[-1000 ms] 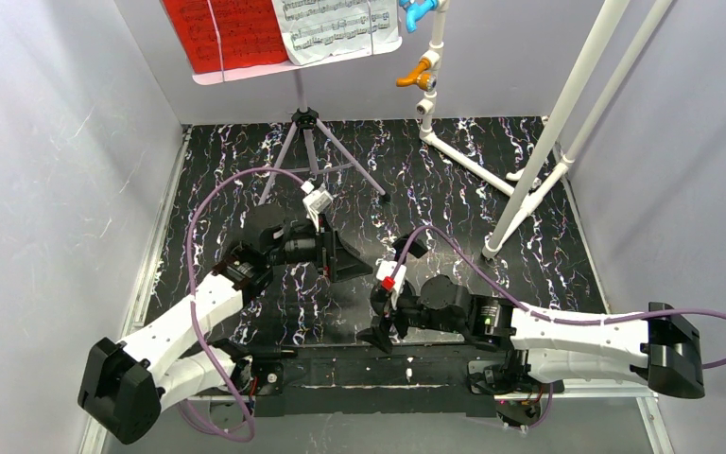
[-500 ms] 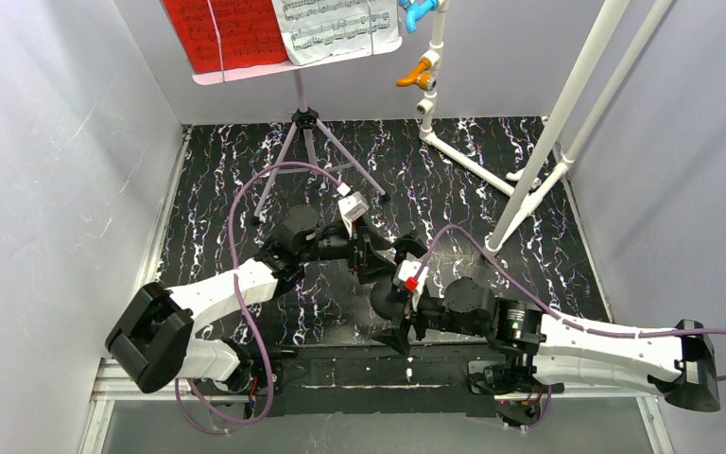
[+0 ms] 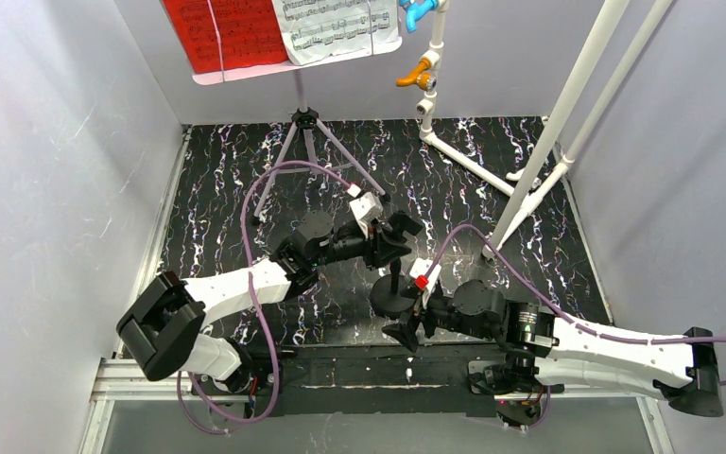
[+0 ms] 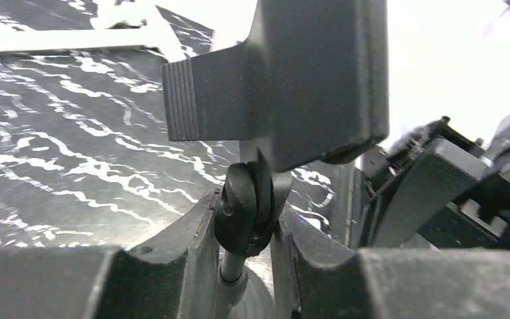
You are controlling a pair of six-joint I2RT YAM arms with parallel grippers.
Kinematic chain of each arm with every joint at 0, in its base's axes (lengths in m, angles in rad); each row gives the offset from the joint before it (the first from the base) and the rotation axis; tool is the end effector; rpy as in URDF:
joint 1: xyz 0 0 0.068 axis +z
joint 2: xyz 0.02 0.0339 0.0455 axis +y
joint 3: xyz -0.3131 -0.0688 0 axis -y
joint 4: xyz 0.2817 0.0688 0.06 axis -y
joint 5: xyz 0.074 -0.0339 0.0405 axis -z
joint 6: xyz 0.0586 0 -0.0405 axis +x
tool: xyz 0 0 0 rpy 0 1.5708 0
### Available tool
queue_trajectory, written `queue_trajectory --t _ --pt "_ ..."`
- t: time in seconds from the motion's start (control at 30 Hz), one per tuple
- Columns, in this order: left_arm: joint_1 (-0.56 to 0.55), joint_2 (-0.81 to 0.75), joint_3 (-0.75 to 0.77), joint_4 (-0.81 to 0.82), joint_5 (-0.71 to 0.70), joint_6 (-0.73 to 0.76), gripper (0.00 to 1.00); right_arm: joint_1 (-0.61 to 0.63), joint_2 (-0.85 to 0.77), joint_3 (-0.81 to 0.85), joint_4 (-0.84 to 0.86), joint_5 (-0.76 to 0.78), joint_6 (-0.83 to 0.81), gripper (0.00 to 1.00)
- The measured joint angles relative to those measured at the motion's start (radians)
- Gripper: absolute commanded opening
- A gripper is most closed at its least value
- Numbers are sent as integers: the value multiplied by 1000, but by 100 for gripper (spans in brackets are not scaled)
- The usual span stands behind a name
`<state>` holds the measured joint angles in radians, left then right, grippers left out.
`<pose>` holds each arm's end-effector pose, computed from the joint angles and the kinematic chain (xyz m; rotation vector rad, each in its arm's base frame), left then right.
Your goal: Set up the instrument practice props
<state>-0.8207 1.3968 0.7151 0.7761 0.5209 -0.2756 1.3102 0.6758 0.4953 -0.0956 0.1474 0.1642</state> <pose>0.2150 -0.2735 0.3027 0.8596 1.3787 -1.2477 0.0574 0.1819 0.2818 -0.9592 1.6860 0.8784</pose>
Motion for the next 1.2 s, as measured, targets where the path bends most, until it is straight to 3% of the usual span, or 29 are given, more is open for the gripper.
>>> queue_trajectory --t 0.13,0.4,0.63,0.7,0.73,0.8,1.0,1.2 --pt "0 -62 -15 -60 -168 81 0 0 -8 -3 -9 50 4 98" --pt "45 -108 20 -183 -460 254 0 0 45 -38 53 122 16 99" --pt "135 -34 94 -223 -562 223 1 0 117 -66 144 139 28 98" --pt "142 -17 95 -223 -578 217 14 0 142 -68 165 138 36 98" --pt "143 -16 98 -223 -578 212 27 0 155 -69 175 138 40 99" --pt "143 -16 97 -224 -577 204 38 -1 175 -69 195 135 43 98" --pt "143 -85 28 -225 -595 160 94 -1 225 -68 238 119 41 98" --pt "143 -300 -21 -366 -621 89 98 -4 336 -53 261 75 20 98"
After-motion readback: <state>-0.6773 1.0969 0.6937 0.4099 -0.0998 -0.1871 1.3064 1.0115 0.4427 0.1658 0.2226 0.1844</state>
